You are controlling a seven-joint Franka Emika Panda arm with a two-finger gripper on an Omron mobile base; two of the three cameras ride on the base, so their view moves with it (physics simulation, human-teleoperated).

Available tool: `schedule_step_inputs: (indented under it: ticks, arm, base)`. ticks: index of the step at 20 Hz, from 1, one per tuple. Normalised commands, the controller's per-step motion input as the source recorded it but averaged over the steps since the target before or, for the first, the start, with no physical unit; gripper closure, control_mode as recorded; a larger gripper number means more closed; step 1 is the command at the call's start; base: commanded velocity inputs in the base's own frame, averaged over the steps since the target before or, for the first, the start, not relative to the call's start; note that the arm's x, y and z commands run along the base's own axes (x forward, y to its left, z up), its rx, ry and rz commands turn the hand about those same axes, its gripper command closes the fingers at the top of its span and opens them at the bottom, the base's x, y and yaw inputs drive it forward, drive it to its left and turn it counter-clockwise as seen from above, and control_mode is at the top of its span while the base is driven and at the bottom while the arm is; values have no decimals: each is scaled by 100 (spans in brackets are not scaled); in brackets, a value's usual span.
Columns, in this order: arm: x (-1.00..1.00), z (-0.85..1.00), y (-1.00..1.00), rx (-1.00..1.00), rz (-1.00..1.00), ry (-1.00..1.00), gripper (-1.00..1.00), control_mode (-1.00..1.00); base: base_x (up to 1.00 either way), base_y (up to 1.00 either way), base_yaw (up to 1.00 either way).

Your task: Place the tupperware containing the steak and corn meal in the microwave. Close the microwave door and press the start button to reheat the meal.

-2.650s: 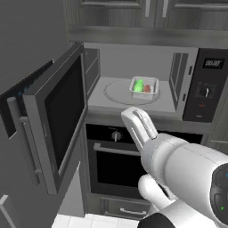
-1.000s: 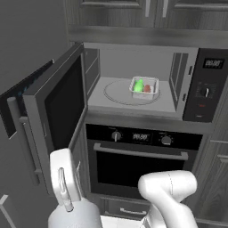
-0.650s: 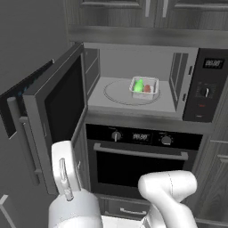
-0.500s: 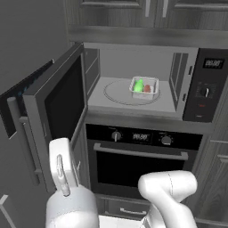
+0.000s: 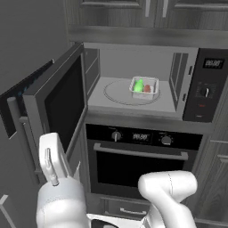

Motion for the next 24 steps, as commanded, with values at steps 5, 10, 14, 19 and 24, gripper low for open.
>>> schedule_step_inputs:
  ticks: [5, 10, 14, 19, 24]
  arm:
    - [11, -26, 35, 12, 0, -7, -100, -100]
    - [1, -21, 39, 11, 0, -6, -100, -100]
    - [5, -21, 33, 12, 0, -5, -100, -100]
    - [10, -20, 28, 13, 0, -5, -100, -100]
    - [15, -19, 22, 13, 0, -5, -100, -100]
  base:
    - [0, 0, 0]
    - [0, 0, 0]
    - [0, 0, 0]
    - [0, 0, 0]
    - [0, 0, 0]
